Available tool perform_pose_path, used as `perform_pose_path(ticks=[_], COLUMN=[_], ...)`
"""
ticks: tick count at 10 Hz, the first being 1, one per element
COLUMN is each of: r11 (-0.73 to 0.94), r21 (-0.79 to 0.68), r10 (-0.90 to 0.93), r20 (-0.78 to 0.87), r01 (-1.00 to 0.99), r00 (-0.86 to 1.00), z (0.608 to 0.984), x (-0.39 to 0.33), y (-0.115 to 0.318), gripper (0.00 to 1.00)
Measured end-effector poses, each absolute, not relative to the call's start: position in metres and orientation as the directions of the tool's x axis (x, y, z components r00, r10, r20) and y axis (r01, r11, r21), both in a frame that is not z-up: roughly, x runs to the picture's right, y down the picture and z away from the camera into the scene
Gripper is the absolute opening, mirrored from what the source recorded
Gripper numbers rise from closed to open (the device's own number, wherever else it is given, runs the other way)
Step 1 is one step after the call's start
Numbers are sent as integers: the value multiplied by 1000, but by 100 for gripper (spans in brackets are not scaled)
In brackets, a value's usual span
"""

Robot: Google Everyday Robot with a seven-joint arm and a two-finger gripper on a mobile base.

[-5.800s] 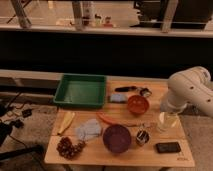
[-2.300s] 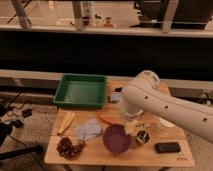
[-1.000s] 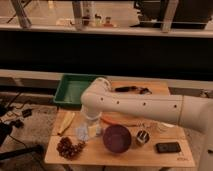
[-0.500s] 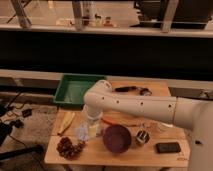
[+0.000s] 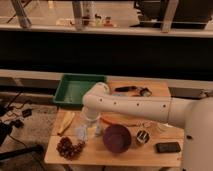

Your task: Place towel in paper cup

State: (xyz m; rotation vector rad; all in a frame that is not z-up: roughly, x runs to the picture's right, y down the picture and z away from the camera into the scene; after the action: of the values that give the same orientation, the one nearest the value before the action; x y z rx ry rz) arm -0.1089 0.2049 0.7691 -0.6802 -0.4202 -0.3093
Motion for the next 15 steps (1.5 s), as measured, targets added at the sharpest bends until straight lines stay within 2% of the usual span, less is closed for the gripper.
perform_pose_path(ticks=[15], r11=[721], r21=[-571], r10=[-146], r20=[427], r01=[392], r00=[892], z=[816], x=[-92], y=[234], gripper=[80])
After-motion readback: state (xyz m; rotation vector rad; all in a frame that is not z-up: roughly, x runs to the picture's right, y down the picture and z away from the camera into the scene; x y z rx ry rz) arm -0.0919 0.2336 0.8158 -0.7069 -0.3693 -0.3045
